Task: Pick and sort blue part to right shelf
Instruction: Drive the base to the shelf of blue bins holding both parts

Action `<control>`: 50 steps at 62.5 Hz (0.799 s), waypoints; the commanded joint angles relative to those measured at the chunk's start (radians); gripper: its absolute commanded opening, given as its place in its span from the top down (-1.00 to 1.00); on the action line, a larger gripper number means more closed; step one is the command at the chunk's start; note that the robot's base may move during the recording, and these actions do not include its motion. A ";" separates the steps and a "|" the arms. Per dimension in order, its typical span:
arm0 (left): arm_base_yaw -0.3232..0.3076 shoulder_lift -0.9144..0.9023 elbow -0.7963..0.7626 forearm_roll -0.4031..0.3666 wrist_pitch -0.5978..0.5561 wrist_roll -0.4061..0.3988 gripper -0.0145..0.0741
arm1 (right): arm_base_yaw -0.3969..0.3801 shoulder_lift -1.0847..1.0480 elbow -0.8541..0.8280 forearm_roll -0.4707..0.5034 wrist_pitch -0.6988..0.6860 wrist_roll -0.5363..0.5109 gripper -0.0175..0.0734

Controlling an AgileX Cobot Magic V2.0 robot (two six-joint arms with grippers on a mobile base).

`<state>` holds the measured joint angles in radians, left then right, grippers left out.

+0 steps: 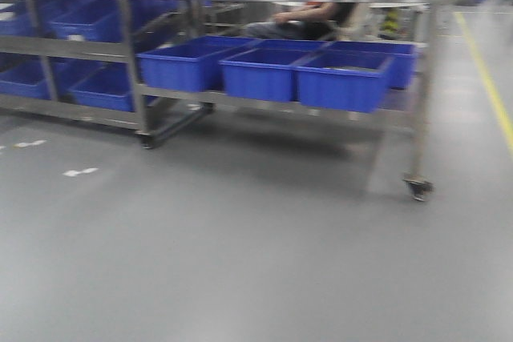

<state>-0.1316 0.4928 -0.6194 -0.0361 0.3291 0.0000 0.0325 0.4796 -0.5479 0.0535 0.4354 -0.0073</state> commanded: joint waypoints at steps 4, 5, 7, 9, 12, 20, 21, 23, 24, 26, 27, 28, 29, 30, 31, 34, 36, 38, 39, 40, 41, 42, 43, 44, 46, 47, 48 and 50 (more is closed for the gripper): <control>0.000 0.004 -0.029 -0.003 -0.087 0.000 0.04 | -0.004 0.003 -0.028 0.003 -0.091 -0.008 -0.23; 0.000 0.004 -0.029 -0.003 -0.087 0.000 0.04 | -0.004 0.003 -0.028 0.003 -0.091 -0.008 -0.23; 0.000 0.004 -0.029 -0.003 -0.087 0.000 0.04 | -0.004 0.003 -0.028 0.003 -0.091 -0.008 -0.23; 0.000 0.004 -0.029 -0.003 -0.087 0.000 0.04 | -0.004 0.003 -0.028 0.003 -0.091 -0.008 -0.23; 0.000 0.004 -0.029 -0.003 -0.087 0.000 0.04 | -0.004 0.003 -0.028 0.003 -0.091 -0.008 -0.23; 0.000 0.004 -0.029 -0.003 -0.087 0.000 0.04 | -0.004 0.003 -0.028 0.003 -0.091 -0.008 -0.23; 0.000 0.004 -0.029 -0.003 -0.087 0.000 0.04 | -0.004 0.003 -0.028 0.003 -0.091 -0.008 -0.23; 0.000 0.004 -0.029 -0.003 -0.087 0.000 0.04 | -0.004 0.003 -0.028 0.003 -0.091 -0.008 -0.23; 0.000 0.004 -0.029 -0.003 -0.087 0.000 0.04 | -0.004 0.003 -0.028 0.003 -0.091 -0.008 -0.23; 0.000 0.004 -0.029 -0.003 -0.087 0.000 0.04 | -0.004 0.003 -0.028 0.003 -0.091 -0.008 -0.23; 0.000 0.004 -0.029 -0.003 -0.087 0.000 0.04 | -0.004 0.003 -0.028 0.003 -0.091 -0.008 -0.23; 0.000 0.004 -0.029 -0.003 -0.087 0.000 0.04 | -0.004 0.003 -0.028 0.003 -0.091 -0.008 -0.23; 0.000 0.004 -0.029 -0.003 -0.087 0.000 0.04 | -0.004 0.003 -0.028 0.003 -0.091 -0.008 -0.23; 0.000 0.004 -0.029 -0.003 -0.087 0.000 0.04 | -0.004 0.003 -0.028 0.003 -0.091 -0.008 -0.23; 0.000 0.004 -0.029 -0.003 -0.087 0.000 0.04 | -0.004 0.003 -0.028 0.003 -0.091 -0.008 -0.23; 0.000 0.004 -0.029 -0.003 -0.087 0.000 0.04 | -0.004 0.003 -0.028 0.003 -0.091 -0.008 -0.23; 0.000 0.004 -0.029 -0.003 -0.087 0.000 0.04 | -0.004 0.003 -0.028 0.003 -0.091 -0.008 -0.23; 0.000 0.004 -0.029 -0.003 -0.087 0.000 0.04 | -0.004 0.003 -0.028 0.003 -0.091 -0.008 -0.23; 0.000 0.004 -0.029 -0.003 -0.087 0.000 0.04 | -0.004 0.003 -0.028 0.003 -0.091 -0.008 -0.23; 0.000 0.004 -0.029 -0.003 -0.087 0.000 0.04 | -0.004 0.003 -0.028 0.003 -0.091 -0.008 -0.23; 0.000 0.004 -0.029 -0.003 -0.087 0.000 0.04 | -0.004 0.003 -0.028 0.003 -0.091 -0.008 -0.23; 0.000 0.004 -0.029 -0.003 -0.087 0.000 0.04 | -0.004 0.003 -0.028 0.003 -0.091 -0.008 -0.23; 0.000 0.004 -0.029 -0.003 -0.087 0.000 0.04 | -0.004 0.003 -0.028 0.003 -0.091 -0.008 -0.23; 0.000 0.004 -0.029 -0.003 -0.087 0.000 0.04 | -0.004 0.003 -0.028 0.003 -0.091 -0.008 -0.23; 0.000 0.004 -0.029 -0.003 -0.087 0.000 0.04 | -0.004 0.003 -0.028 0.003 -0.091 -0.008 -0.23; 0.000 0.004 -0.029 -0.003 -0.087 0.000 0.04 | -0.004 0.003 -0.028 0.003 -0.091 -0.008 -0.23; 0.000 0.004 -0.029 -0.003 -0.087 0.000 0.04 | -0.004 0.003 -0.028 0.003 -0.091 -0.008 -0.23; 0.000 0.004 -0.029 -0.003 -0.087 0.000 0.04 | -0.004 0.003 -0.028 0.003 -0.091 -0.008 -0.23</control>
<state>-0.1316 0.4928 -0.6194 -0.0361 0.3304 0.0000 0.0325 0.4796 -0.5479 0.0535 0.4354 -0.0073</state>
